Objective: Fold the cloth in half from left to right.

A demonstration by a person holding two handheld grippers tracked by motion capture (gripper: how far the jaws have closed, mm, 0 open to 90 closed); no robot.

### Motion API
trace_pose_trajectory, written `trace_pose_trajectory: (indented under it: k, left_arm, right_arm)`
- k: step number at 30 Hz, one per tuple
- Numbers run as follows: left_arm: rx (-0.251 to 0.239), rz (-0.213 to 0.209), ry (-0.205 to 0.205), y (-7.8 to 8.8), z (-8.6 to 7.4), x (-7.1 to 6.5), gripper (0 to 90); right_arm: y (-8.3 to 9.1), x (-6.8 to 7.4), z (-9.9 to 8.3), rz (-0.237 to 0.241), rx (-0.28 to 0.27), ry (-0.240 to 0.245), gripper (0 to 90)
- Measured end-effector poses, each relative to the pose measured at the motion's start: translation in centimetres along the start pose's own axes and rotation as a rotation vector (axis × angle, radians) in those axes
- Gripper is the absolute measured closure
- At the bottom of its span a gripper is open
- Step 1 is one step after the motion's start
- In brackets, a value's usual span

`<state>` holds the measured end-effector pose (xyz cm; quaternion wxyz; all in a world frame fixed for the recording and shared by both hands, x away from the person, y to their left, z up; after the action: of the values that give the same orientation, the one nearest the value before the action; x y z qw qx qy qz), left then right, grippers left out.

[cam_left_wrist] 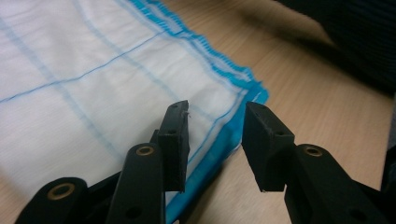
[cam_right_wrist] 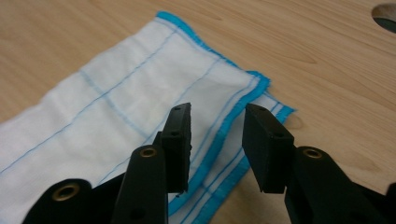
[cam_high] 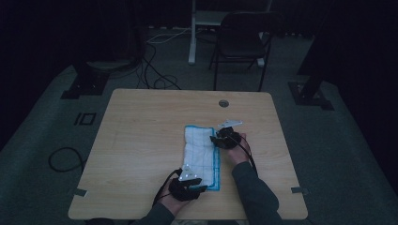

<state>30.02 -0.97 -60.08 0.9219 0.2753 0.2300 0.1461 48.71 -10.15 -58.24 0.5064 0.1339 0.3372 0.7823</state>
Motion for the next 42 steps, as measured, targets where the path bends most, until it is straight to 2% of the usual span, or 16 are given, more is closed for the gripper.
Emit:
trace_pose_trajectory:
  k: [3,8,9,10,11,12,13,14,21,25,27,30,34,36,39,42]
  left_arm:
    - [0.000,-0.018,-0.020,-0.6,0.5,-0.6,60.9]
    - [0.009,-0.039,-0.055,-1.8,1.2,-1.4,59.7]
    - [0.025,-0.031,-0.059,-2.2,1.2,-1.3,59.7]
    - [0.034,-0.027,-0.049,-2.5,1.2,-1.2,66.8]
    - [0.035,-0.026,-0.044,-2.6,1.3,-1.2,66.8]
    - [0.038,-0.028,-0.045,-2.7,1.3,-1.3,79.1]
    - [0.040,-0.032,-0.050,-2.8,1.4,-1.4,79.1]
    - [0.039,-0.033,-0.060,-2.7,1.5,-1.6,87.7]
    - [0.014,-0.034,-0.081,-2.2,2.3,-2.2,90.0]
    - [0.000,0.010,-0.091,-1.7,2.6,-1.6,90.0]
    - [-0.003,0.015,-0.078,-1.8,2.6,-1.3,85.5]
    - [0.013,-0.006,-0.092,-2.4,2.5,-1.4,67.3]
    - [0.074,0.034,-0.121,-3.9,1.9,-1.4,61.6]
    - [0.078,0.043,-0.117,-4.0,1.8,-1.3,73.9]
    - [0.067,0.041,-0.073,-3.8,1.8,-0.9,87.0]
    - [0.048,0.037,-0.073,-3.4,2.2,-1.2,89.9]
  right_arm:
    - [-0.6,-0.4,0.0,-0.003,0.019,-0.026,59.0]
    - [-2.0,-0.6,0.2,0.051,0.059,-0.118,58.8]
    - [-2.2,-0.6,0.2,0.061,0.066,-0.133,60.8]
    - [-2.6,-0.5,0.4,0.080,0.076,-0.153,71.1]
    - [-2.6,-0.5,0.4,0.080,0.076,-0.153,71.1]
    - [-2.6,-0.5,0.7,0.072,0.063,-0.145,82.8]
    - [-2.6,-0.5,0.7,0.072,0.063,-0.145,82.8]
    - [-2.4,-0.6,0.9,0.056,0.050,-0.135,88.9]
    - [-1.8,-1.1,1.6,0.028,0.014,-0.125,89.6]
    - [-1.6,-1.3,1.7,0.028,0.011,-0.121,89.5]
    - [-1.6,-1.4,1.7,0.028,0.013,-0.120,89.5]
    - [-1.9,-1.2,1.6,0.034,0.022,-0.119,89.4]
    - [-1.9,-1.1,1.7,0.038,0.018,-0.113,89.3]
    - [-1.8,-1.1,1.7,0.039,0.020,-0.114,89.3]
    - [-1.8,-1.2,1.7,0.038,0.021,-0.113,89.3]
    - [-1.7,-1.4,1.8,0.037,0.017,-0.115,89.4]
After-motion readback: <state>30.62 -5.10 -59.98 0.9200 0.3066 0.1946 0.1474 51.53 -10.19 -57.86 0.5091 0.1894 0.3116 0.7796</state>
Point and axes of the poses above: each handheld gripper's, and its own axes: y roughly backward along the jaws, z roughly out of its top, x roughly to its left, the point moved 10 cm from there along -y, roughly forward along the jaws, and after that the axes turned 14 degrees about -z, right-handed, at the moved point
